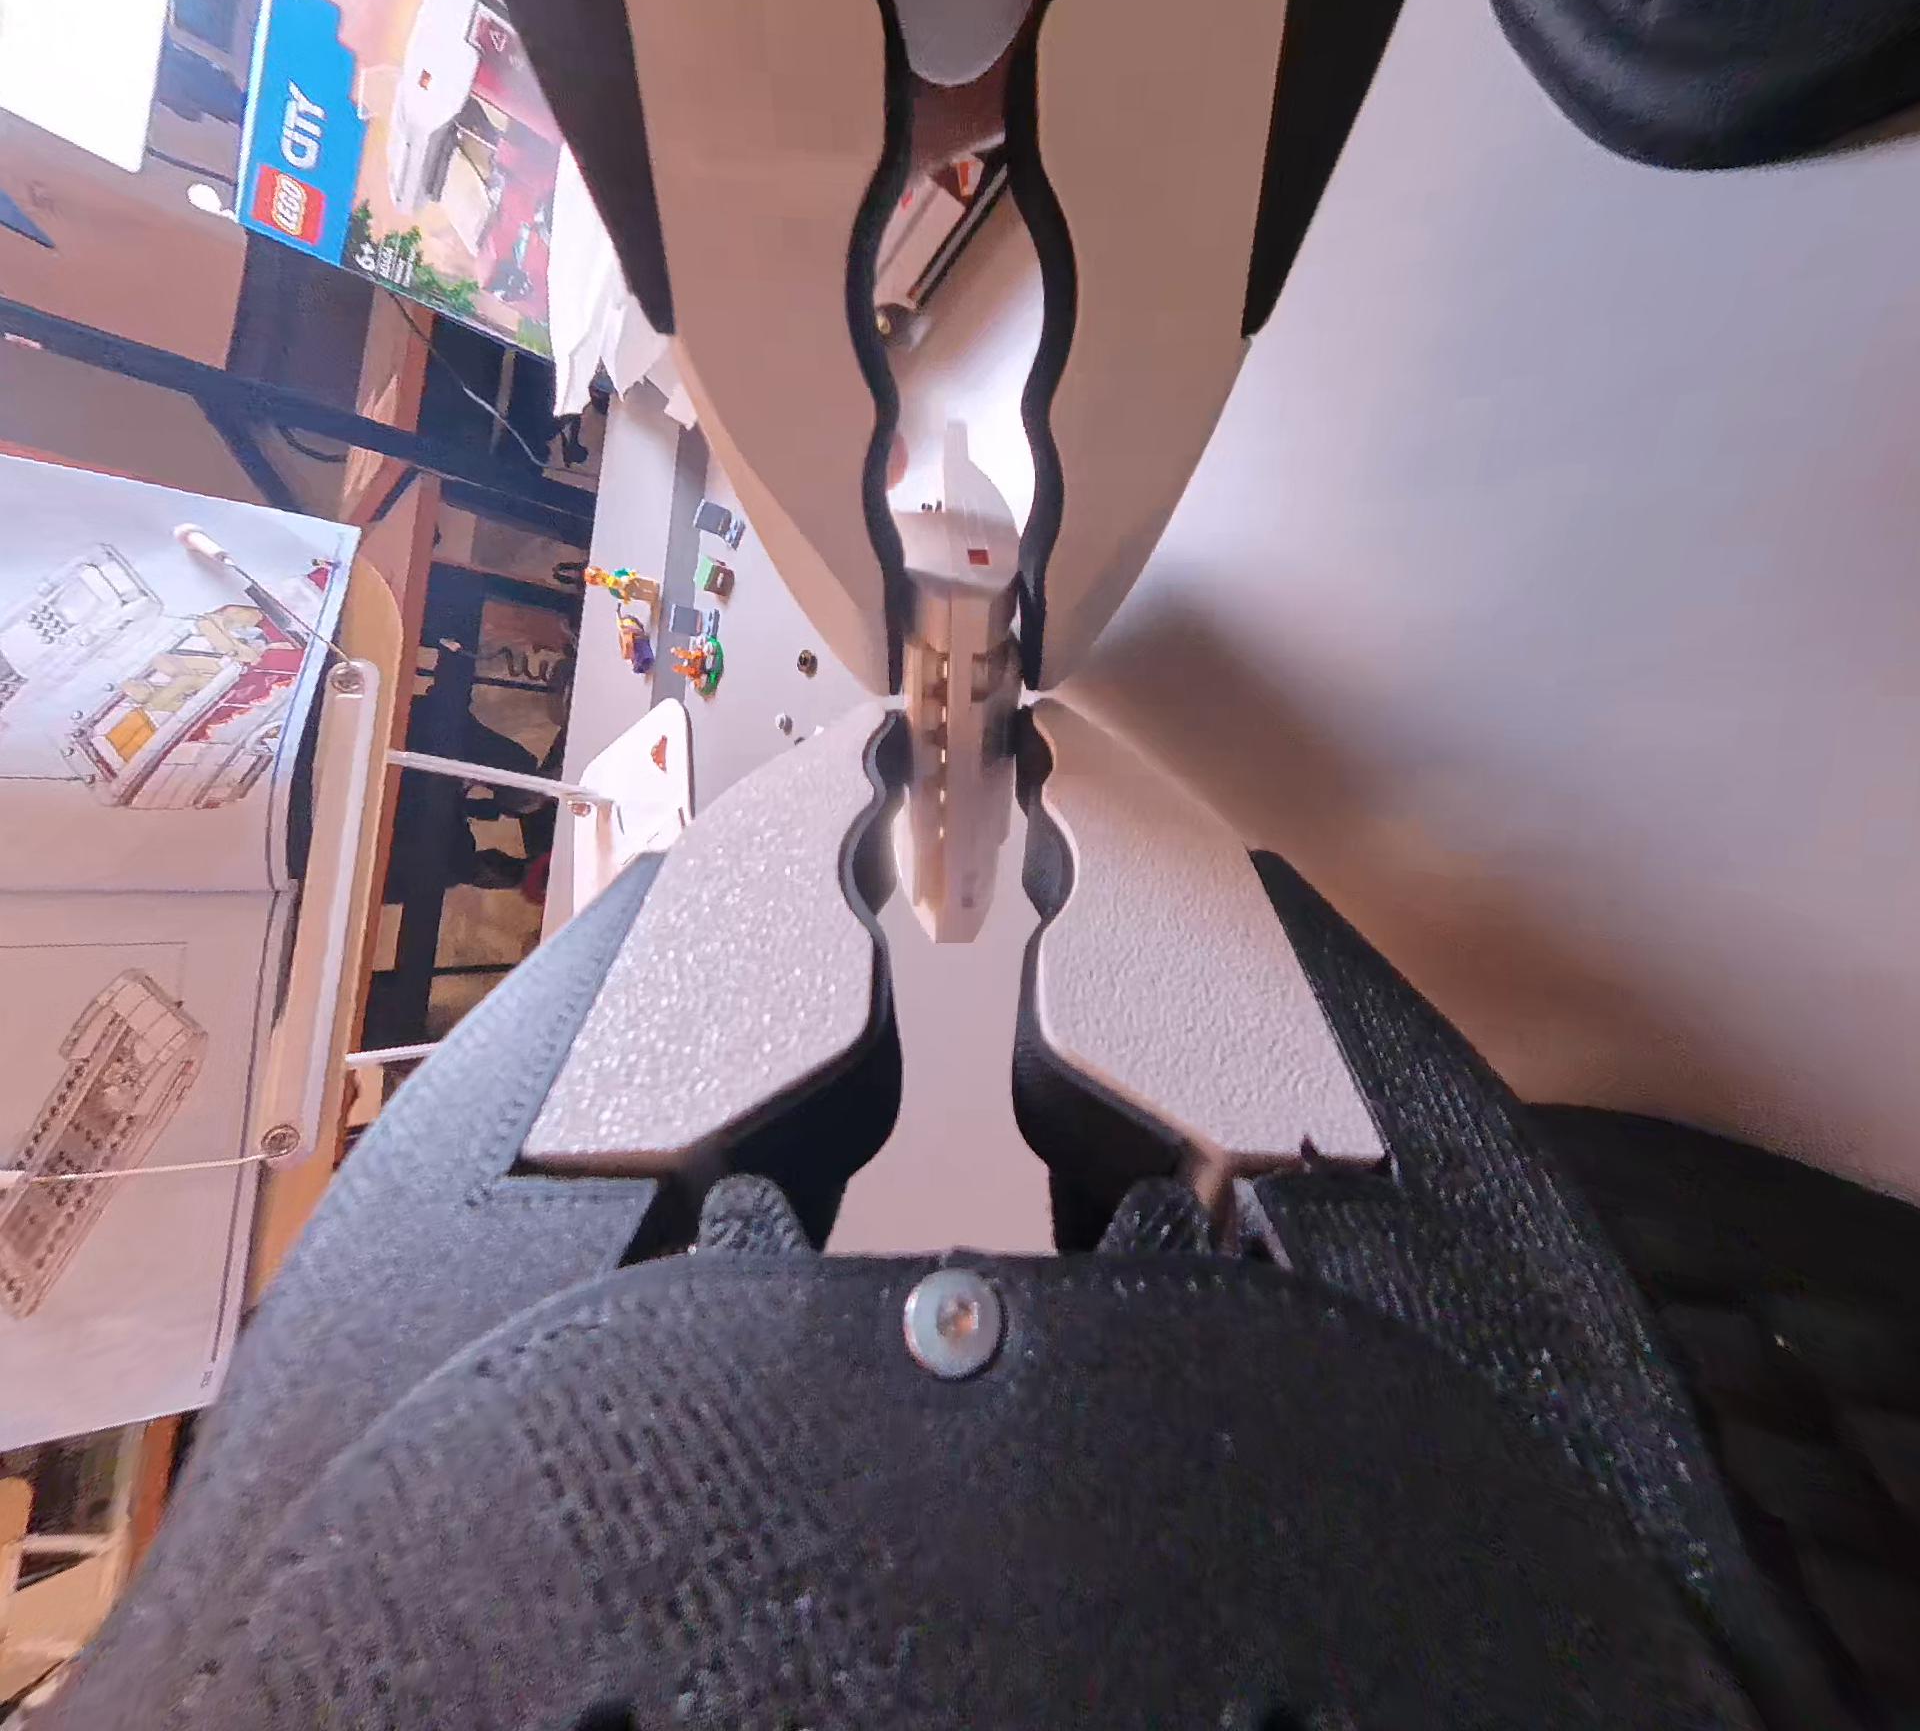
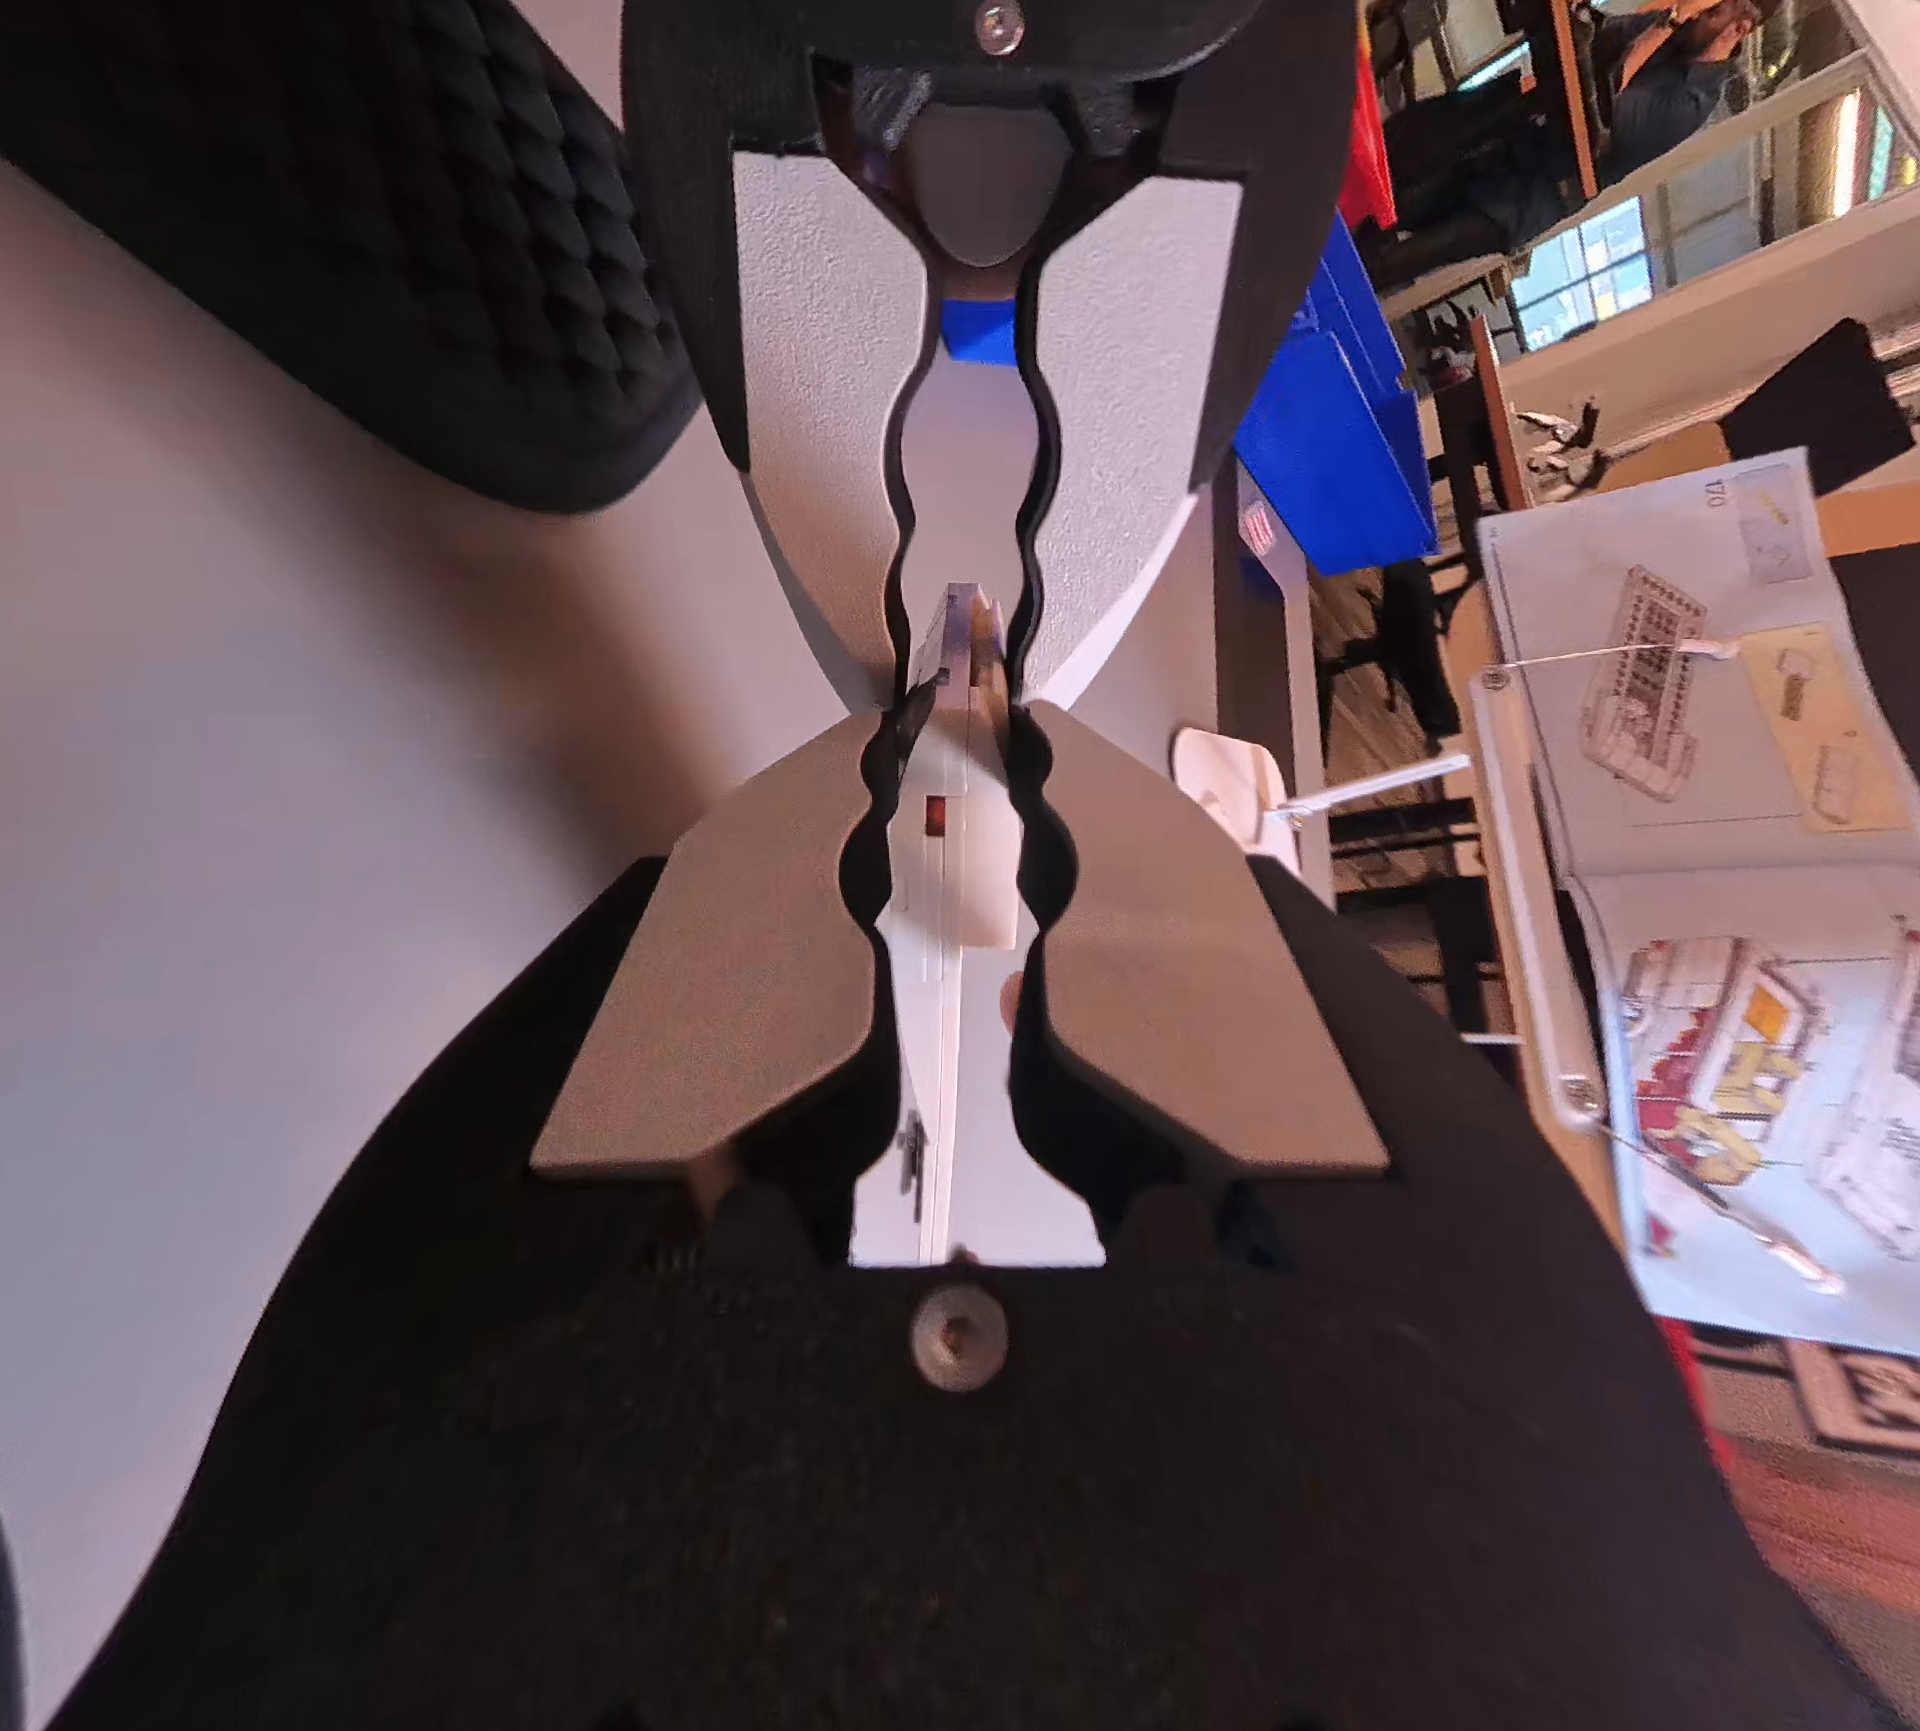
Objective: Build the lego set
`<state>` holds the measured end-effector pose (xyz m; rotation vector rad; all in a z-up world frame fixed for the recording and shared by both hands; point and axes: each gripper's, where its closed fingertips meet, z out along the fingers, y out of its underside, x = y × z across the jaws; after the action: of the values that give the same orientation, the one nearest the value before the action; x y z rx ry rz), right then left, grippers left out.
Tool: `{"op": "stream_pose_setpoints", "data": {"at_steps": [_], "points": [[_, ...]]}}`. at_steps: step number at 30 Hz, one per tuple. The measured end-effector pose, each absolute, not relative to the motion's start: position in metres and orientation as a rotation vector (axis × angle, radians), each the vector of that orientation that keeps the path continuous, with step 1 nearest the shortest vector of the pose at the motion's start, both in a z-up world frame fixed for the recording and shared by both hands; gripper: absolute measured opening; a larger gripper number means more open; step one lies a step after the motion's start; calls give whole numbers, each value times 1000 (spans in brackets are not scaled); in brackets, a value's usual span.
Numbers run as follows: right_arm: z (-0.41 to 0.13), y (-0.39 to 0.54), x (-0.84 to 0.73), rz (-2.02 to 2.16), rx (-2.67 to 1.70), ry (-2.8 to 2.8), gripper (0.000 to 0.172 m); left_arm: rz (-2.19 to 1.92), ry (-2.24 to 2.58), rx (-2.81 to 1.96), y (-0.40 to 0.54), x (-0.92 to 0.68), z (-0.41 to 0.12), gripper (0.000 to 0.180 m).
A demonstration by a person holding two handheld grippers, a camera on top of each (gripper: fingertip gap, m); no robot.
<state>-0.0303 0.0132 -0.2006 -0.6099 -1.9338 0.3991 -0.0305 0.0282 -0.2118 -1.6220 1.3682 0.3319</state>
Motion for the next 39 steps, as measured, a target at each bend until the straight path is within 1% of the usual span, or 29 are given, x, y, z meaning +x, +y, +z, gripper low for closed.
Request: {"op": "stream_pose_setpoints", "data": {"at_steps": [4, 7, 9, 11, 17, 19, 21, 24, 27, 32, 35, 39], "points": [[-193, 7, -26, 617, -648, -1886, 20, 232, 1335, -1536, 19, -26, -203, 22], [-189, 1, -21, 724, -627, -1866, 19, 146, 1314, -1547, 13, -32, -203, 27], [-187, -2, -19, 791, -616, -1854, 19, 32, 1306, -1546, 6, -30, -202, 22], [-186, -3, -18, 818, -598, -1851, 20, -2, 1299, -1531, 4, -28, -200, 22], [-193, 4, -17, 835, -688, -1877, 19, 77, 1316, -1572, 11, -29, -208, 22], [-193, 5, -18, 820, -757, -1898, 28, 103, 1311, -1583, 14, -29, -207, 22], [-193, 4, -19, 791, -779, -1897, 30, 116, 1313, -1595, 16, -29, -207, 22], [-199, 13, -23, 666, -811, -1903, 20, 164, 1333, -1606, 20, -25, -209, 21], [-203, 13, -22, 646, -808, -1915, 19, 201, 1358, -1624, 21, -24, -212, 21], [-201, 7, -16, 658, -732, -1896, 19, 149, 1352, -1614, 14, -18, -209, 21], [-198, 5, -14, 723, -723, -1873, 19, 38, 1303, -1564, 11, -14, -205, 21], [-194, -1, -10, 825, -692, -1842, 19, -258, 1178, -1516, -1, -9, -192, 19]]}}
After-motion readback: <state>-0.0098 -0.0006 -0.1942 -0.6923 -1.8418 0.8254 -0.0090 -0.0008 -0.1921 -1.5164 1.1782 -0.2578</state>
